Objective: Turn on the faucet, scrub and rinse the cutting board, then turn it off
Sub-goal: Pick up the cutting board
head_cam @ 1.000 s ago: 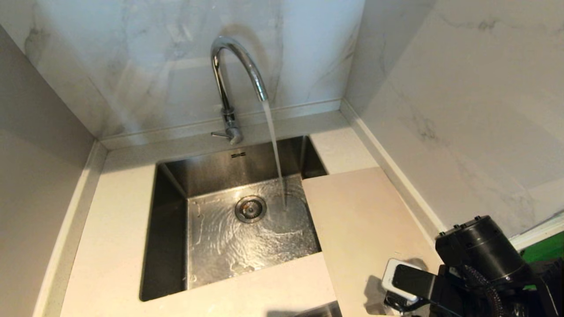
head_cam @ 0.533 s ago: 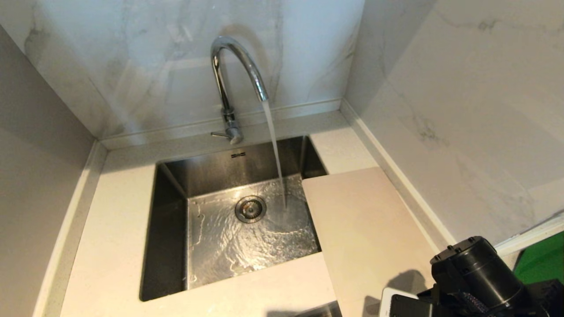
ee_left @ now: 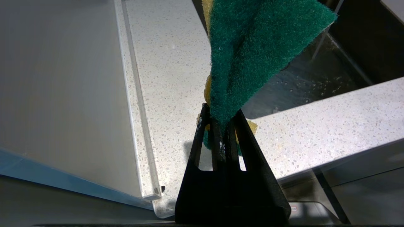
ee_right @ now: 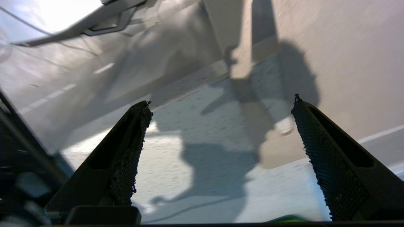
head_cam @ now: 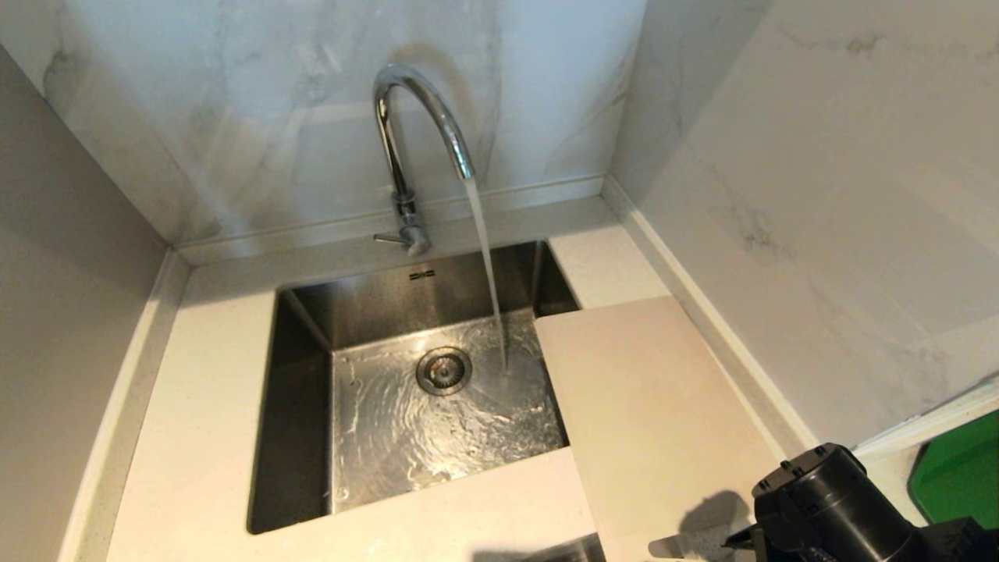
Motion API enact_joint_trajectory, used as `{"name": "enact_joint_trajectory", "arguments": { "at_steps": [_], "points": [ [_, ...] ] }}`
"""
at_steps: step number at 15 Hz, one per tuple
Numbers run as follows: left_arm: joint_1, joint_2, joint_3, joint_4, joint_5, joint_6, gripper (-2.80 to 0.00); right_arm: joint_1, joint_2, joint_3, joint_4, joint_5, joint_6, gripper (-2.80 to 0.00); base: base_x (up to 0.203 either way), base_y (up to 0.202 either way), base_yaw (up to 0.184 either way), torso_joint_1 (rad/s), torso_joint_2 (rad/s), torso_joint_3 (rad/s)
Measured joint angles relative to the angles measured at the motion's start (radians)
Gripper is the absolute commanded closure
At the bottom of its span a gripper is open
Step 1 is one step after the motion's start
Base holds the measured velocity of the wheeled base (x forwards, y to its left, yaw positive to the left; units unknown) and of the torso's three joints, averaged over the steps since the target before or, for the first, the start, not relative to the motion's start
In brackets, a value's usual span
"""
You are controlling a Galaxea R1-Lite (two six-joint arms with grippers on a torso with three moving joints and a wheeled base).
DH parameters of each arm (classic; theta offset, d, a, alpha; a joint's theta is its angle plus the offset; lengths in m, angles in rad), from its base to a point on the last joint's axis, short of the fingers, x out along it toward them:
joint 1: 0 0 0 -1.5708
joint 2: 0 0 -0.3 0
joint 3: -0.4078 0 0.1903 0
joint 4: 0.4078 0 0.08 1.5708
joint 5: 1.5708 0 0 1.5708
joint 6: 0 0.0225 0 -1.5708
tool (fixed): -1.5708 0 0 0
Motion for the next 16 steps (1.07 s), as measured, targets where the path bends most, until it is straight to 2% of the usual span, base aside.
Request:
{"name": "enact_joint_trajectory", "arguments": {
  "at_steps": [2,4,6,7,16],
  "points": [
    [0.000,0.000,0.000,-0.001,0.000,0.000,0.00,0.001,0.004,0.005,-0.039,0.004,-0.098,-2.80,0.000,0.000,0.000,0.000,0.00,0.000],
    [0.000,0.000,0.000,0.000,0.000,0.000,0.00,0.001,0.011,0.024,-0.057,0.043,-0.151,-2.80,0.000,0.000,0.000,0.000,0.00,0.000],
    [0.000,0.000,0.000,-0.001,0.000,0.000,0.00,0.001,0.022,0.032,-0.059,0.117,-0.154,-2.80,0.000,0.000,0.000,0.000,0.00,0.000],
    [0.000,0.000,0.000,0.000,0.000,0.000,0.00,-0.001,0.028,0.033,-0.059,0.124,-0.155,-2.80,0.000,0.000,0.000,0.000,0.00,0.000],
    [0.000,0.000,0.000,-0.001,0.000,0.000,0.00,-0.015,0.114,0.048,-0.099,0.123,-0.164,-2.80,0.000,0.000,0.000,0.000,0.00,0.000]
  ]
}}
